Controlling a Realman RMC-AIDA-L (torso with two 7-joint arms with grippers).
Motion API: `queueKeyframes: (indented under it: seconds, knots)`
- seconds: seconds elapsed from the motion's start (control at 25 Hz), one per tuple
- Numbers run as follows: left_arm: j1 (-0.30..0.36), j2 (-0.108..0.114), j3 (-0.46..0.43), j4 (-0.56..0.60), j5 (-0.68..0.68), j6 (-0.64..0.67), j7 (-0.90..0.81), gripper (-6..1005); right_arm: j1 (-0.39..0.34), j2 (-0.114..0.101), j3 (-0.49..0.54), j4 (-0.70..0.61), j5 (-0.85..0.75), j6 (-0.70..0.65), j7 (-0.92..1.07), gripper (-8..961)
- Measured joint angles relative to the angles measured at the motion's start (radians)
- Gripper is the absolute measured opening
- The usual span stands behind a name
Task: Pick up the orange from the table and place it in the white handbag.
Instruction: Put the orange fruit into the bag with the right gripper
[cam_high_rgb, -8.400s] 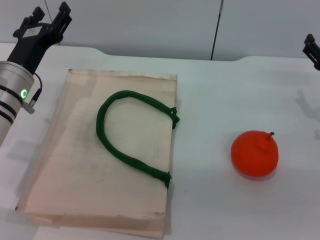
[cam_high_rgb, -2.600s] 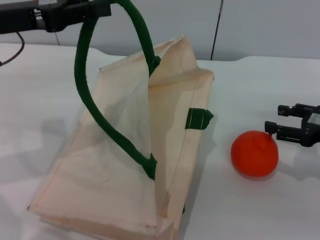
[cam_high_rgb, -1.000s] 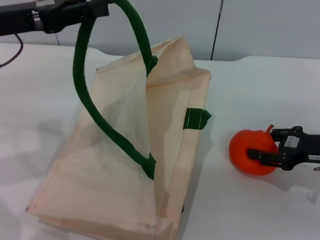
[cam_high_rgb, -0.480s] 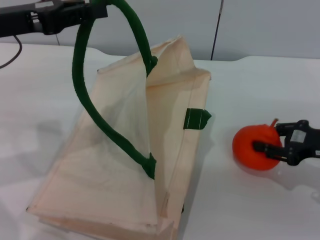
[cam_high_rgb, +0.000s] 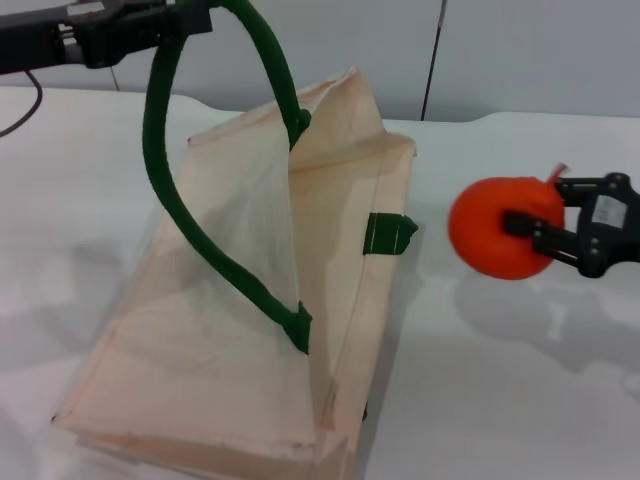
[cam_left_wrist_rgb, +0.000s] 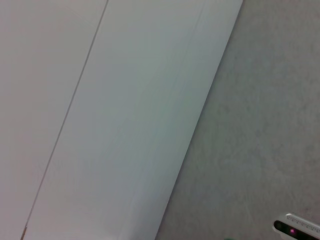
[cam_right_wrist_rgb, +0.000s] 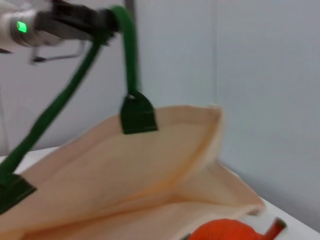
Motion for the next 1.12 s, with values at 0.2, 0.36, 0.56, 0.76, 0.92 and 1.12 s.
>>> queueKeyframes:
  seconds: [0.2,0.36,0.56,0.76,0.92,1.12]
  knots:
    - [-0.013,0.001,0.000,0.003,0.002,0.000,0.000,143,0.069,0.014,-0.065,0.016,-0.012,-0.001,-0.003,356]
    - [-0.025,0.001,0.000,0.009,0.004,0.000,0.000,143,0.143,0.018,-0.148,0.074,-0.016,-0.042,-0.004,322]
    - [-0.048,0.001,0.001,0.010,0.011,0.000,0.000,143,0.229,0.021,-0.211,0.158,-0.016,-0.119,-0.009,273]
    - [-0.059,-0.001,0.001,0.012,0.026,0.000,0.000,143,0.317,0.025,-0.286,0.248,-0.014,-0.183,-0.012,225]
    - [-0.065,0.000,0.002,0.012,0.031,-0.001,-0.004,143,0.342,0.029,-0.290,0.265,-0.013,-0.175,-0.024,188]
    - [-0.065,-0.001,0.002,0.012,0.028,-0.001,-0.002,143,0.362,0.034,-0.291,0.290,-0.013,-0.208,-0.024,168]
